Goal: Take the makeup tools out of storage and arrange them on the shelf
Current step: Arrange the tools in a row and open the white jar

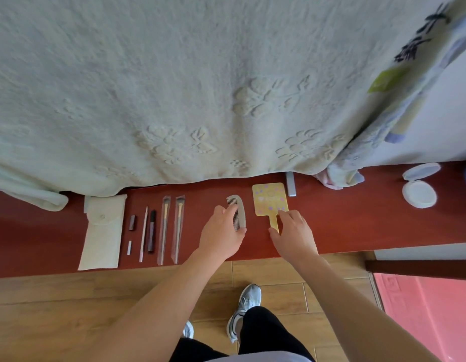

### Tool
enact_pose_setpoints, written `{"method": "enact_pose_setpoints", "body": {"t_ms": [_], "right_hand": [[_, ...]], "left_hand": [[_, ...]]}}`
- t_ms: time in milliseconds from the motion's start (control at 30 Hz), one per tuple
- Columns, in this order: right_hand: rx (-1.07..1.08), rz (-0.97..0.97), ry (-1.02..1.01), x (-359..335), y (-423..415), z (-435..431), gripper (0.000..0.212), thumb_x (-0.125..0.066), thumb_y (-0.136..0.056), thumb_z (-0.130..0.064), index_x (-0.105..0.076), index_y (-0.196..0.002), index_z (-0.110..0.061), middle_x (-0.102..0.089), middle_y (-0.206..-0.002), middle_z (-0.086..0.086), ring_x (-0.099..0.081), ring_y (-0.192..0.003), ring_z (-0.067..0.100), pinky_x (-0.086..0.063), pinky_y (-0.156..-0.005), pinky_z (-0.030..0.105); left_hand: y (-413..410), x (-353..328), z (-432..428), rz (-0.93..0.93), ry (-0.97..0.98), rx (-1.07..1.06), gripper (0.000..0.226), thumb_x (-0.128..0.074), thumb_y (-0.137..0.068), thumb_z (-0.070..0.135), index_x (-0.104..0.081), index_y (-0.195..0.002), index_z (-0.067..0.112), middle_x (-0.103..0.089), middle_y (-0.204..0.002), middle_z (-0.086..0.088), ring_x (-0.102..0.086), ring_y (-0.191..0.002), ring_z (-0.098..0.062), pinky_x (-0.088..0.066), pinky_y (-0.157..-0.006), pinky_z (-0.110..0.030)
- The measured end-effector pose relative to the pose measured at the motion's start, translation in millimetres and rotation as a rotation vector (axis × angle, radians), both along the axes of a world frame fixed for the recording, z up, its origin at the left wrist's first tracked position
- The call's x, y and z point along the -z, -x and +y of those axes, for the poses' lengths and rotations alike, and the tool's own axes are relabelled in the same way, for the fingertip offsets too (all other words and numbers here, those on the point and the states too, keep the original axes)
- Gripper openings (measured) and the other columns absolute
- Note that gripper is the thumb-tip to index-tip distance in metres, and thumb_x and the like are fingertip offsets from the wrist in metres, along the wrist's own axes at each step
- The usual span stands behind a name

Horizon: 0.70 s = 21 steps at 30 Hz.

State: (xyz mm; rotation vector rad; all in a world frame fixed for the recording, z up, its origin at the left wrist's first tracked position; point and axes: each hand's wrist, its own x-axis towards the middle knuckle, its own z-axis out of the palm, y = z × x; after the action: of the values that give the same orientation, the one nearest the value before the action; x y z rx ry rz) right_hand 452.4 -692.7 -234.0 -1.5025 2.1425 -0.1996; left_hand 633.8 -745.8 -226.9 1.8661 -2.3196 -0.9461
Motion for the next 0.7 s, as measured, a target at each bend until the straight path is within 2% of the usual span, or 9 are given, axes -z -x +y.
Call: {"method": "enact_pose_setpoints", "body": {"t_ms": [133,367,700], "right_hand": [[0.013,-0.006,0.009,6,2,2,0.048,-0.061,-0.092,-0.031,-0.051,-0.135,-0.011,-0.053,-0.119,0.007,-0.054,-0.107,0.024,-0.046,-0.088,0.033],[0.006,-0.046,-0.008,7,4,-1,0.054,-0.059,-0.093,-0.028,-0.044,-0.143,-0.014,-0.051,-0.124,0.007,-0.056,-0.105,0.026,-0.047,-0.086,0.033],[-0.018,-0.059,-0.044,5,-4,-7,0.039,-0.055,-0.094,-0.023,-0.052,-0.132,-0.012,-0.051,-0.121,0.006,-0.060,-0.096,0.027,-0.050,-0.080,0.033]], "left_hand": [[11,8,1,-0.055,0.020,-0.005,0.057,-0.067,-0.089,0.044,-0.044,-0.138,0.025,-0.049,-0.117,-0.004,-0.059,-0.101,-0.025,-0.056,-0.080,-0.041],[19,13,0,-0.100,0.038,-0.014,0.057,-0.072,-0.086,0.036,-0.047,-0.135,0.024,-0.047,-0.114,-0.003,-0.059,-0.100,-0.025,-0.055,-0.079,-0.038],[19,10,-2,-0.113,0.041,-0.028,0.054,-0.074,-0.085,0.034,-0.051,-0.133,0.024,-0.048,-0.113,-0.003,-0.062,-0.096,-0.028,-0.054,-0.079,-0.039]]}}
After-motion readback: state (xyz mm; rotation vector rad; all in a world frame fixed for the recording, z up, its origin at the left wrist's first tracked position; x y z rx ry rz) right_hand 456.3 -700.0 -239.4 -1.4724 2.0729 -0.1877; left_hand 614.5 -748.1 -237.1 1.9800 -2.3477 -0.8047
